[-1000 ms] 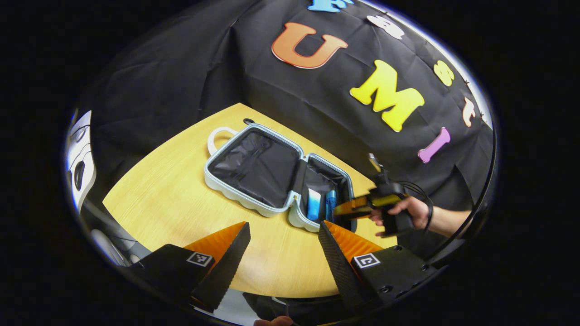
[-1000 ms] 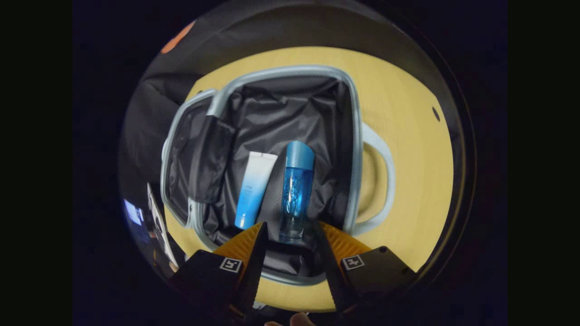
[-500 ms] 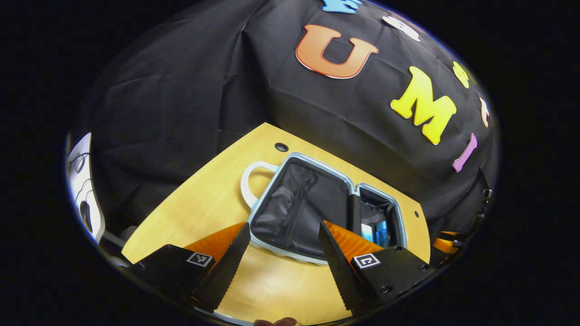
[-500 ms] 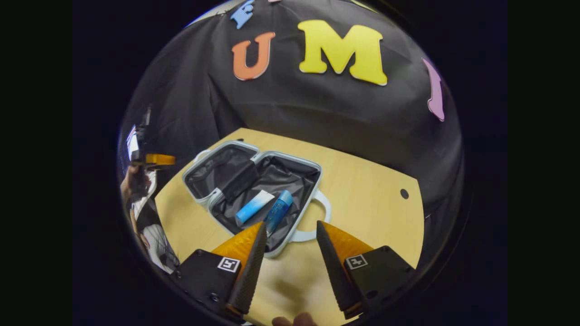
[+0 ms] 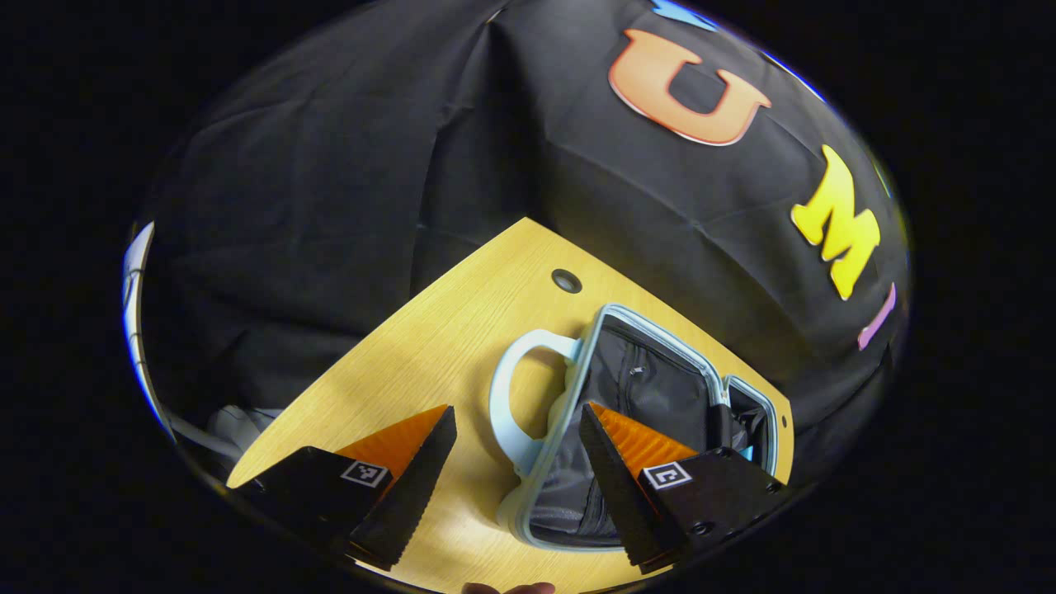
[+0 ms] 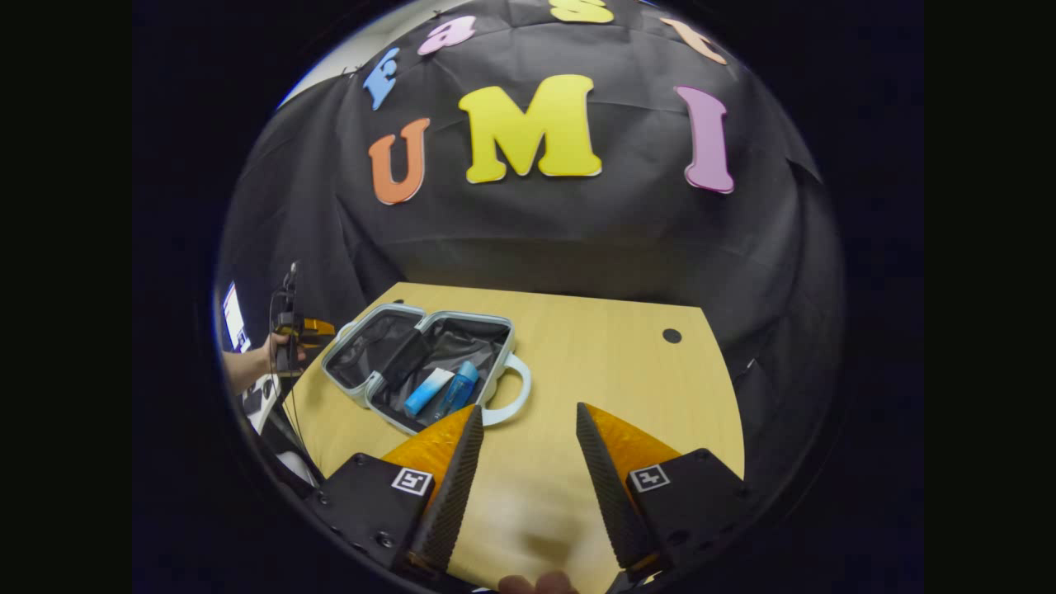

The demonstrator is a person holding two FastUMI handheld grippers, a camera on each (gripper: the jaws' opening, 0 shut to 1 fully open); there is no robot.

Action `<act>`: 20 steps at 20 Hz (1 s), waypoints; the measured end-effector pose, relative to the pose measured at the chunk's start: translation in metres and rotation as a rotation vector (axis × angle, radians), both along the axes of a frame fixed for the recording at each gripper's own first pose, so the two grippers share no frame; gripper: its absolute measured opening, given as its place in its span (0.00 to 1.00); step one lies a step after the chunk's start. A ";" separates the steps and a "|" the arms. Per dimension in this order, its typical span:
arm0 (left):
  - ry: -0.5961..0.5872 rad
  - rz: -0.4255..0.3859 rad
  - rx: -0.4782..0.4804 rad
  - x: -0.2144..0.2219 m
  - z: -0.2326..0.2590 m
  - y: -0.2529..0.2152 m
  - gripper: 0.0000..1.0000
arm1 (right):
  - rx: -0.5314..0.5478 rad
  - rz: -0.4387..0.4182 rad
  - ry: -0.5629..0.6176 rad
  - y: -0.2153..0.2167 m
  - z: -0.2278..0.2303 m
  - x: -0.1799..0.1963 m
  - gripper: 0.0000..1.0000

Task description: First open the suitcase, pack the skin care products into it, and then close the suitcase.

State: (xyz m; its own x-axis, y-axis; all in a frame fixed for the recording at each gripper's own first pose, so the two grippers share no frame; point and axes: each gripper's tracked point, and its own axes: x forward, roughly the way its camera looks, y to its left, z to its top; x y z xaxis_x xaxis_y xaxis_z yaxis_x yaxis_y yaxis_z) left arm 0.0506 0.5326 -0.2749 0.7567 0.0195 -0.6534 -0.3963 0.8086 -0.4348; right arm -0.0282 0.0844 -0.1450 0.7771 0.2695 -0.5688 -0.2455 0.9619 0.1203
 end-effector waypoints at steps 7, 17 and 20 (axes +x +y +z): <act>0.077 0.006 -0.060 0.027 -0.037 0.013 0.87 | -0.012 -0.103 0.025 -0.035 0.004 -0.009 0.71; 0.190 0.011 -0.071 0.045 -0.056 0.004 0.23 | -0.133 -0.027 -0.094 -0.017 0.022 -0.016 0.71; 0.167 -0.012 0.000 0.043 -0.034 0.000 0.16 | -0.091 -0.070 -0.109 -0.024 0.024 -0.017 0.68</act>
